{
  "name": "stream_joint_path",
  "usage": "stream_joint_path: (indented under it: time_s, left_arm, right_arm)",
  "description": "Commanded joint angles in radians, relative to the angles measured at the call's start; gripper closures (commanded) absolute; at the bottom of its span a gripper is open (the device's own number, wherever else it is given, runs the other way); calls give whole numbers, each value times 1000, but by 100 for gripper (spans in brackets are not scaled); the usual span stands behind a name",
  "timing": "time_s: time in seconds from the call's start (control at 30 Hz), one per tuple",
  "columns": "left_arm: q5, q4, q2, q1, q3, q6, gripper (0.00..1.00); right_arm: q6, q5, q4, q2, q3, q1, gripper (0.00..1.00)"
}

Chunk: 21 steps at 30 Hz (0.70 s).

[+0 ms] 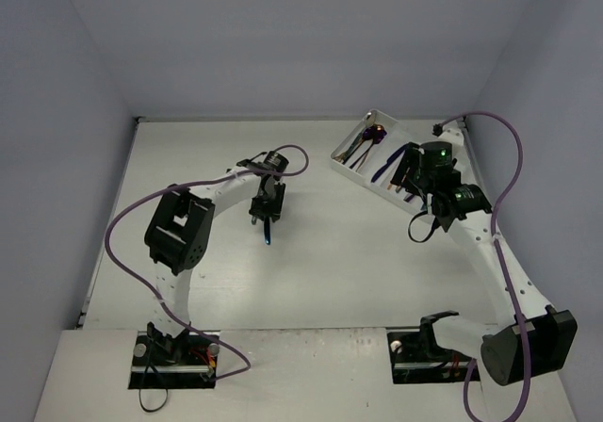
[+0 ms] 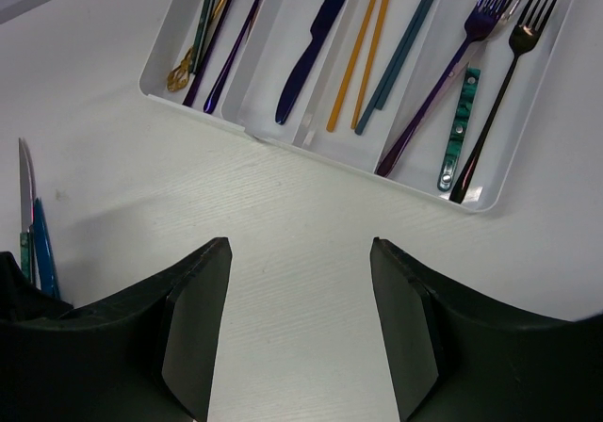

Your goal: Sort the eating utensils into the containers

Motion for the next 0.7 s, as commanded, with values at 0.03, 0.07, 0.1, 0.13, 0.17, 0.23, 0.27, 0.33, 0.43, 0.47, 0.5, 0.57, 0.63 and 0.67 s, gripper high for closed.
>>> stream_joint_path:
  time_s: [0.03,0.07,0.1,0.13,0.17,0.23,0.27,0.33,0.43,0.47,0.5,0.57,0.63,0.67]
  left_arm:
    - [-20,39,93,22,-16,-56,74]
    - [-20,38,100,26,-8,-56,76]
    - [-20,37,109,28,-4,-55,80]
    - [-20,38,118,31,4,-54,83]
    - [-20,38,125,33,14,-52,86]
    - [-20,37,132,34,31,-48,96]
    - [-14,37,134,34,36,-47,99]
    - [8,40,128,32,44,-46,100]
    - [41,44,86,20,48,-41,100]
    - [50,49,69,16,46,-41,100]
    - [57,52,48,10,46,-40,100]
    - [86,70,-37,-11,38,-46,100]
    - [107,79,-108,-25,36,-61,100]
    - [114,84,-133,-29,37,-69,100]
  right_arm:
    - [20,-8,36,-34,-2,1,41]
    - [21,-11,36,-34,-4,2,41]
    - [21,-13,36,-35,-5,2,41]
    - [21,-17,36,-36,-7,2,41]
    - [20,-22,36,-36,-9,2,41]
    - [20,-40,35,-37,-13,3,41]
    - [18,-55,36,-36,-12,4,41]
    - [14,-98,38,-33,-9,7,42]
    - [9,-166,44,-25,-1,17,42]
    - [8,-226,49,-19,2,21,42]
    - [10,-257,54,-18,5,23,42]
    - [27,-317,77,-12,3,28,40]
    - [53,-378,111,-10,-4,35,37]
    - [63,-396,129,-8,-6,39,36]
